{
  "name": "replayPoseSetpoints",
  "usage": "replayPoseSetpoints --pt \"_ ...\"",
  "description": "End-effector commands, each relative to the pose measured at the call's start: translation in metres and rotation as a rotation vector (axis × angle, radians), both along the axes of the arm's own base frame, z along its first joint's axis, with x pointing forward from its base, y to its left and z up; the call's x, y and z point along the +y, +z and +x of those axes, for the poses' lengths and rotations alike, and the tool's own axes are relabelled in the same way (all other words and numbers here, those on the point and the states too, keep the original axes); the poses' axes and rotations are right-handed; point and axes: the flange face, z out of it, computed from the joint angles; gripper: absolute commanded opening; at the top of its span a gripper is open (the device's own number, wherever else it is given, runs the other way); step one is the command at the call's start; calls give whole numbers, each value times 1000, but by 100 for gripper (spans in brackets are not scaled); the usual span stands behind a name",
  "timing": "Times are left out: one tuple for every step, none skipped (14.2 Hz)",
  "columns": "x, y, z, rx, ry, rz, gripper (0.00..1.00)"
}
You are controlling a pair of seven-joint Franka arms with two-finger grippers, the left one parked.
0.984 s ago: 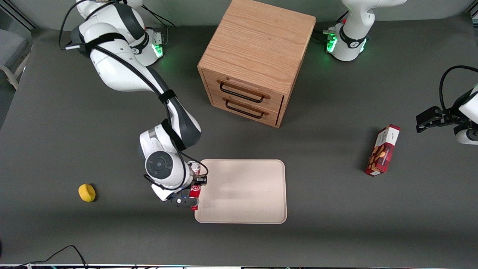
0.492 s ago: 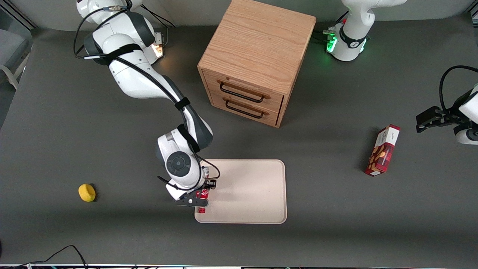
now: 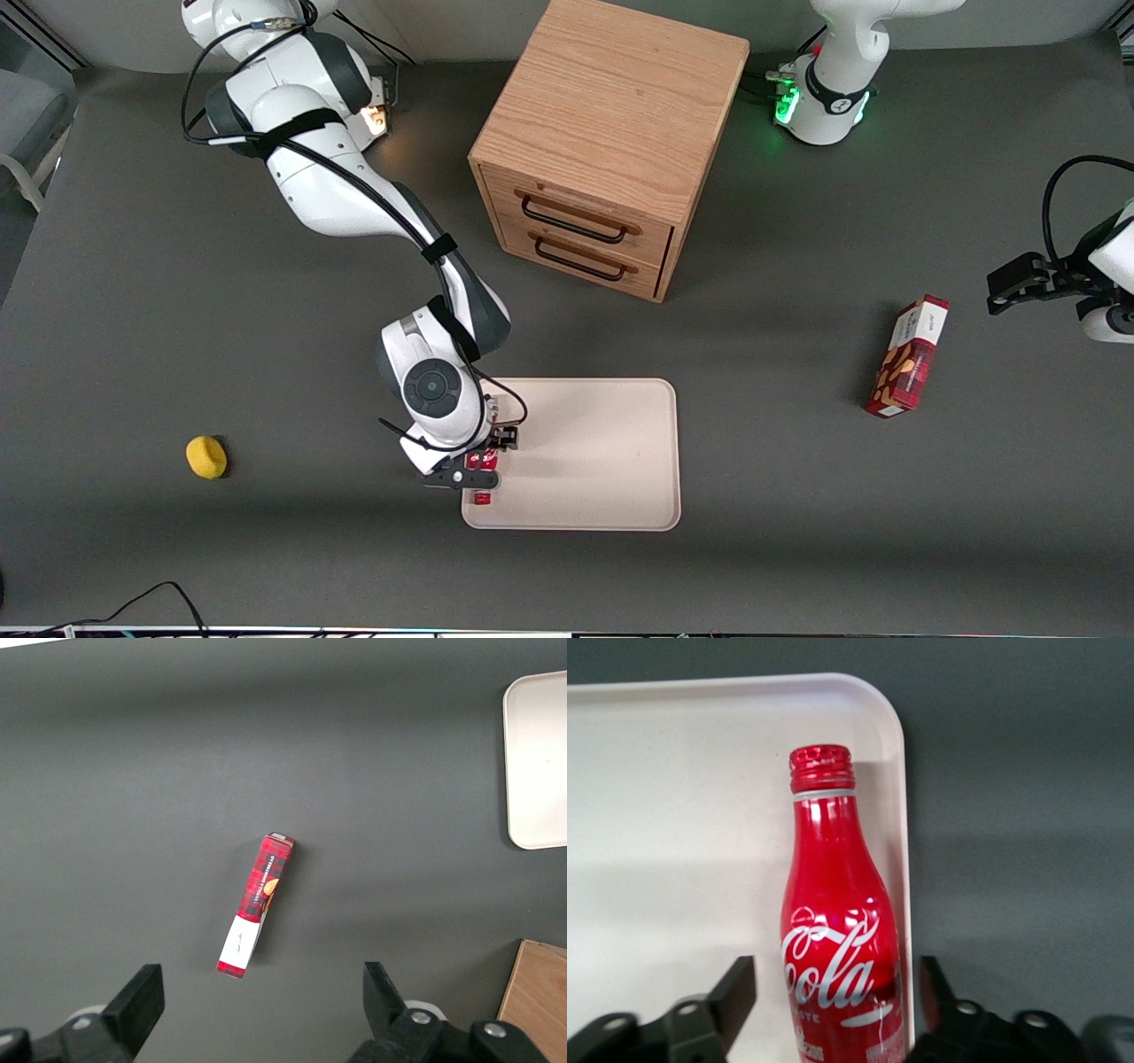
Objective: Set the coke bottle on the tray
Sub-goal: 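Open the right gripper to release the bottle on the tray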
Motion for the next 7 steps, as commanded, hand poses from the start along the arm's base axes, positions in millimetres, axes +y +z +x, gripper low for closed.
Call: replayPoseSetpoints --pt "4 3 3 -26 -3 -16 100" --pt "4 2 3 -24 -1 -16 100" --pt "4 2 3 -25 0 -18 100" --pt "4 2 3 -26 0 -19 100" --pt "3 2 3 -26 0 -19 100" --pt "1 5 4 -26 -2 -17 100" --pt "0 7 4 -26 -1 -21 100"
